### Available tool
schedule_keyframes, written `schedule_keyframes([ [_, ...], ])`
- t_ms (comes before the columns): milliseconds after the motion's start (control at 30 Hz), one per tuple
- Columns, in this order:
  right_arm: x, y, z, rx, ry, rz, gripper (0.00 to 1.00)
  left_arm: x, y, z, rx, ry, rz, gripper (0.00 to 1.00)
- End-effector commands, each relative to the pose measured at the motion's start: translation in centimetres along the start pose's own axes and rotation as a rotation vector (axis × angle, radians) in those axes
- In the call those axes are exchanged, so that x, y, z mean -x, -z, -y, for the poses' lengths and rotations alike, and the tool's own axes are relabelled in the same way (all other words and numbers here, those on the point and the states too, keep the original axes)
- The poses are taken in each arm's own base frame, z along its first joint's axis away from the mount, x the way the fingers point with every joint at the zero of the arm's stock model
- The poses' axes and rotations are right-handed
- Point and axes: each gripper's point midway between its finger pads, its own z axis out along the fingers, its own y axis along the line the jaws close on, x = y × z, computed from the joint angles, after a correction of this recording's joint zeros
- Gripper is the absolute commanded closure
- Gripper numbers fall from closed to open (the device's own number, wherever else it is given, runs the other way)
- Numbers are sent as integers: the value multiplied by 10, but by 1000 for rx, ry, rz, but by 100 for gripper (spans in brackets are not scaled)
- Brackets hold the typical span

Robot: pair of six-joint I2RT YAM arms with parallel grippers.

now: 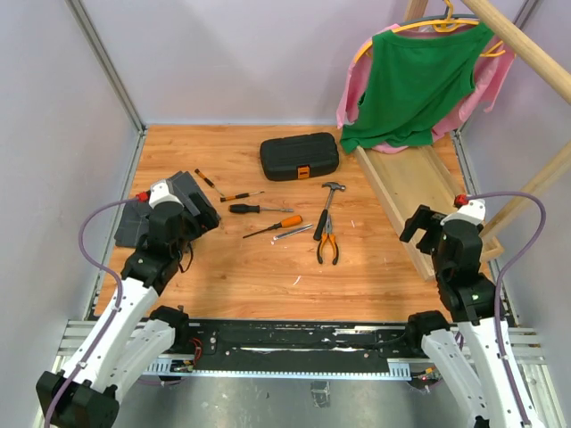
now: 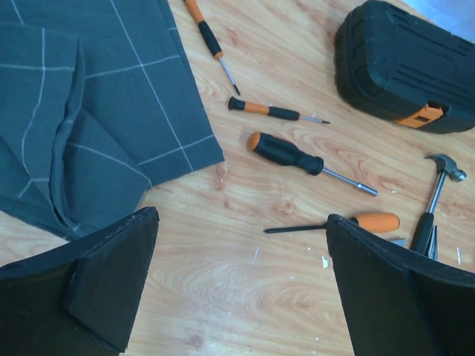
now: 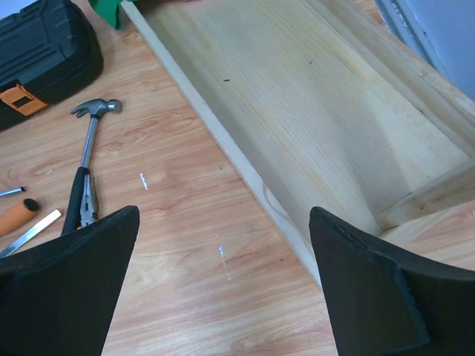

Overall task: Sort the tools into containers
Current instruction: Move the storage box to the center of the board.

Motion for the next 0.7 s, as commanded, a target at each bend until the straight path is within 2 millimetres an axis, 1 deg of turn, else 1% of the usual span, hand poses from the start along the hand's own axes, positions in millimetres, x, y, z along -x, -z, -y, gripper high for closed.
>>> schedule_keyframes([
  [0, 8, 9, -10, 66, -41, -54, 2, 15, 3, 9, -54, -37, -35, 1],
  [100, 11, 11, -13, 84, -56, -72, 2, 26, 4, 11, -68, -36, -25, 1],
  [233, 8, 13, -16, 109, -60, -108, 2, 34, 9, 10, -76, -43, -11, 1],
  [300, 4, 13, -18, 118, -61, -133, 2, 39, 12, 10, -74, -43, -1, 1],
  [433, -8, 12, -19, 124, -58, -193, 2, 46, 16, -1, -13, -34, 21, 1],
  [667, -29, 5, -18, 122, -35, -287, 2, 46, 17, -2, -18, -33, 25, 1],
])
